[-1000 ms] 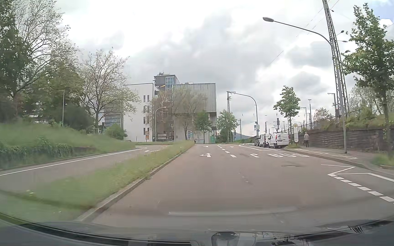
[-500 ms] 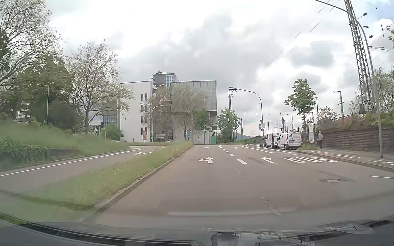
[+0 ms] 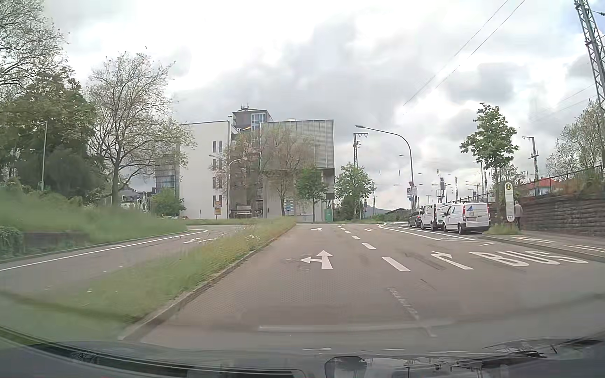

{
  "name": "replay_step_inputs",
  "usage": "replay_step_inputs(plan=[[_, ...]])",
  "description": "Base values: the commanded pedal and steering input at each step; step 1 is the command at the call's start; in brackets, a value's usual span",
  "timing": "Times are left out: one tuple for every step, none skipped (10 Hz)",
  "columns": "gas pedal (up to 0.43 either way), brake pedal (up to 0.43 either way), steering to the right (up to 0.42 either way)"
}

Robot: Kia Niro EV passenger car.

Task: Follow the waypoints while adhering to traffic rules and regulations

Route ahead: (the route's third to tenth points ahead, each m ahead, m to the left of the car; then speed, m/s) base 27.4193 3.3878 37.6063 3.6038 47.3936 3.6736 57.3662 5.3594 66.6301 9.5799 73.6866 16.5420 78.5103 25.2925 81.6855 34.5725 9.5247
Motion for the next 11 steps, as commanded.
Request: replay_step_inputs(plan=[[0.087,0.0,0.0],[0.087,0.0,0.0],[0.087,0.0,0.0],[0.087,0.0,0.0],[0.087,0.0,0.0],[0.087,0.0,0.0],[0.087,0.0,0.0],[0.087,0.0,0.0],[0.087,0.0,0.0],[0.087,0.0,0.0],[0.079,0.0,0.0]])
